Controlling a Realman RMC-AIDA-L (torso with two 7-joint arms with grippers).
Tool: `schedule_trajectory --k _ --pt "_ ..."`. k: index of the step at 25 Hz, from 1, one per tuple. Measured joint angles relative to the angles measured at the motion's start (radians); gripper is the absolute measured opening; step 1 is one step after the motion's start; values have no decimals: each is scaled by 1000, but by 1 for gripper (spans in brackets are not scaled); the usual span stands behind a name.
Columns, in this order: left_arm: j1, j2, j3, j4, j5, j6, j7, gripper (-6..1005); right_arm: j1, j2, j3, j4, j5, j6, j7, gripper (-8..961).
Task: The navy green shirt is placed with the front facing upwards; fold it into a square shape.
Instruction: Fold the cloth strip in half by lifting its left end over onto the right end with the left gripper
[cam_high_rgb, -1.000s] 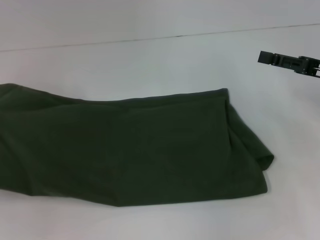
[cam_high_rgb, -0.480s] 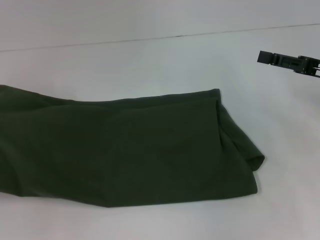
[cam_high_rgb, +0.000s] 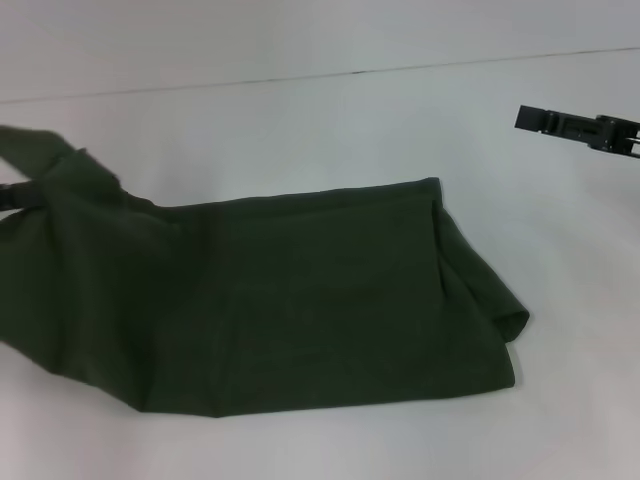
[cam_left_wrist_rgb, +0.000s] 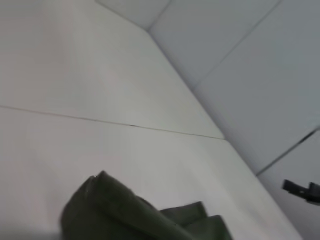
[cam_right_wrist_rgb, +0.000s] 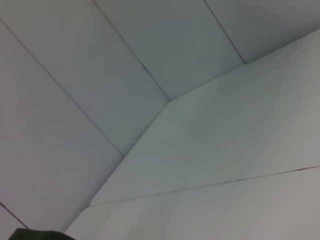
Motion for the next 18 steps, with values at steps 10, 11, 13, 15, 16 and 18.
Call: schedule_trajectory --k 10,11,13,15,16,18 --pt "-100 -101 30 -26 -1 -11 -30 2 1 1 -31 0 0 28 -5 853" --pt "-108 -108 33 -26 -1 -14 -33 2 2 1 -34 0 1 29 -6 853" --pt "-126 -126 38 -25 -1 -19 -40 2 5 2 -37 0 1 32 -7 853" --pt "-140 -142 43 -26 -2 -22 -44 2 8 4 -40 0 3 39 -8 854" --pt "-145 -151 46 -28 -2 -27 -47 2 9 4 -42 0 3 40 -8 854" --pt "-152 -165 51 -29 -3 -38 -52 2 9 5 -44 0 5 43 -8 854"
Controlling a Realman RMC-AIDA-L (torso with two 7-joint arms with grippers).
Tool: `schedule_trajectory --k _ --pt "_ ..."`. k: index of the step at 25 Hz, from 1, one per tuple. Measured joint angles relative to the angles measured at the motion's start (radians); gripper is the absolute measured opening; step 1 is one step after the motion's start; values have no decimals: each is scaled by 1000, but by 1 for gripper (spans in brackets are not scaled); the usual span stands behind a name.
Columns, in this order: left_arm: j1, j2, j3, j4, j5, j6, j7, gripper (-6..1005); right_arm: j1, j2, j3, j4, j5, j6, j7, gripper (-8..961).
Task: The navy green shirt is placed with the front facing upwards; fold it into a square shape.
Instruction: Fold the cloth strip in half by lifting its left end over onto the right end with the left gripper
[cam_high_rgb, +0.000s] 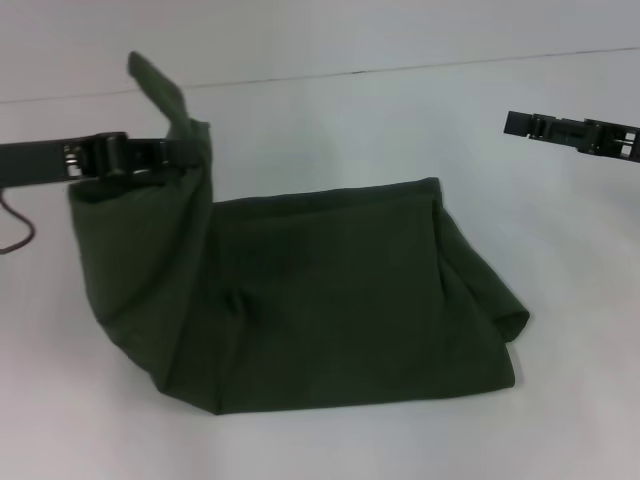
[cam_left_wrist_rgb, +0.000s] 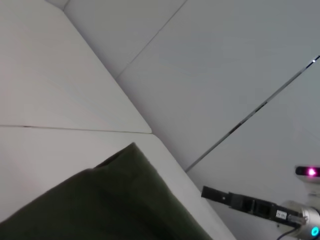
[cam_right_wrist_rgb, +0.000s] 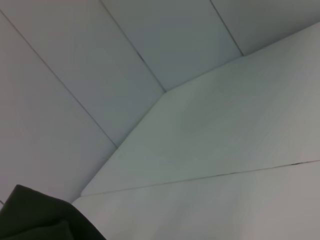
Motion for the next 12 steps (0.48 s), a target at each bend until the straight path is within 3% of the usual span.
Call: schedule_trajectory --k 5,12 --pt "-10 -31 48 9 -33 -42 -6 2 0 4 7 -6 2 3 -8 854" --pt "-5 -37 156 75 -138 -126 -14 3 -3 -2 10 -10 39 0 -9 854"
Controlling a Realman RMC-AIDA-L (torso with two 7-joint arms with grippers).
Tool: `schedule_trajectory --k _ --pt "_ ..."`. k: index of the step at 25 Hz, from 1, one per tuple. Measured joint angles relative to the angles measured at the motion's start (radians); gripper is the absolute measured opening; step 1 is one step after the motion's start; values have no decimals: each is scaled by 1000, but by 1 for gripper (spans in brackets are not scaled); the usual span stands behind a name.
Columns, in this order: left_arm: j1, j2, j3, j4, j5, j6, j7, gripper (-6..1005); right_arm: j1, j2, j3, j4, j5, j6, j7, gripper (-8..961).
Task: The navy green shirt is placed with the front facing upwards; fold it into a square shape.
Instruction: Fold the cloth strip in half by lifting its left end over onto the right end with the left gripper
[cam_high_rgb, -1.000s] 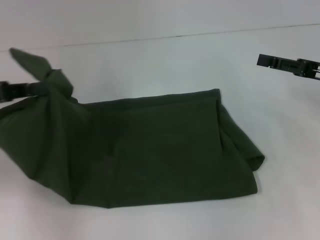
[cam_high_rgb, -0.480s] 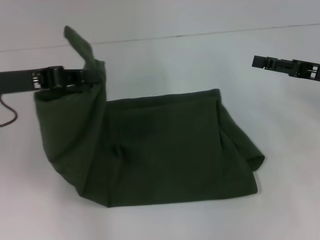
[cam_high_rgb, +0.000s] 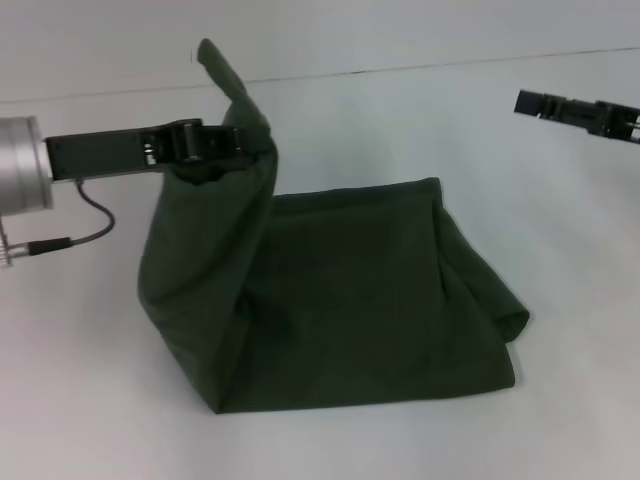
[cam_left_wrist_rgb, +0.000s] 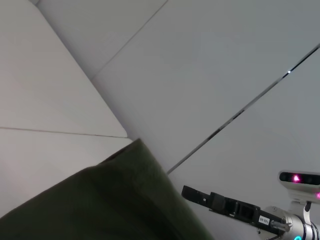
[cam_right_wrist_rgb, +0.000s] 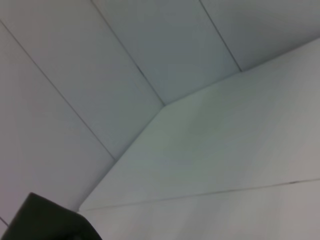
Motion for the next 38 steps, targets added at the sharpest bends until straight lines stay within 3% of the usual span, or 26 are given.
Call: schedule_trajectory --k 14,29,38 --pt "-2 -4 149 128 -142 -148 20 2 22 -14 -10 -3 38 -29 2 853" --pt "-16 -10 213 301 -253 -226 128 2 45 -18 -44 -30 41 -46 9 852" --pt "-26 -11 276 373 -316 -284 178 3 -10 -35 -25 -78 154 -49 19 853"
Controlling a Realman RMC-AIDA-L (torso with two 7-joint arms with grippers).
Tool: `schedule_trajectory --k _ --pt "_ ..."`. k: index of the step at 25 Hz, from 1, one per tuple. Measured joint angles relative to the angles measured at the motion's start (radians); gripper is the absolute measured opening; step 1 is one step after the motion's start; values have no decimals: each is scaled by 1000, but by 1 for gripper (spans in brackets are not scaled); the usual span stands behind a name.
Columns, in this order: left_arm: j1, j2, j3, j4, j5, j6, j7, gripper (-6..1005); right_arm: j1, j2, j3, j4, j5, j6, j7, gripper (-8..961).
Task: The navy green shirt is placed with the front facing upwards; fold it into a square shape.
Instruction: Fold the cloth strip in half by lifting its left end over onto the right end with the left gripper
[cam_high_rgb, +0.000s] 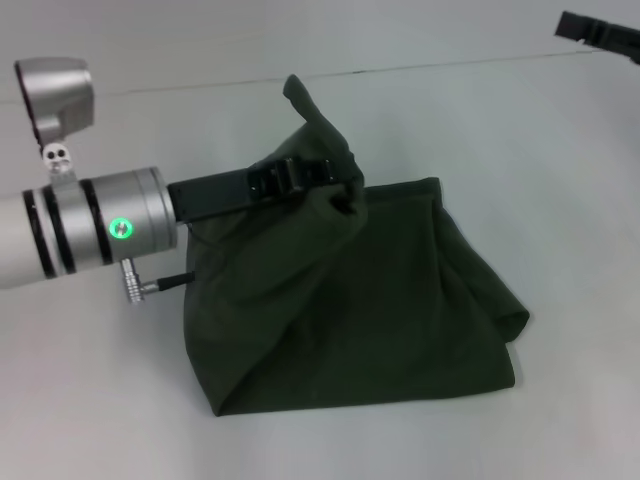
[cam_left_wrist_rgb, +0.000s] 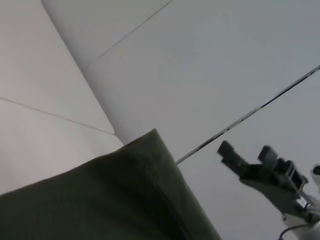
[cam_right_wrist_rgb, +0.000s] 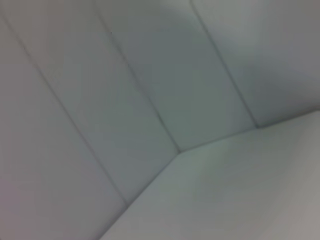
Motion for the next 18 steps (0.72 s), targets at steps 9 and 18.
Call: schedule_trajectory --k 9,18 --pt "-42 -2 81 72 -67 -43 37 2 -19 -4 -1 -1 38 3 -8 853" --pt "-51 -2 201 108 -171 -84 60 3 -15 3 -8 -1 37 0 -14 853"
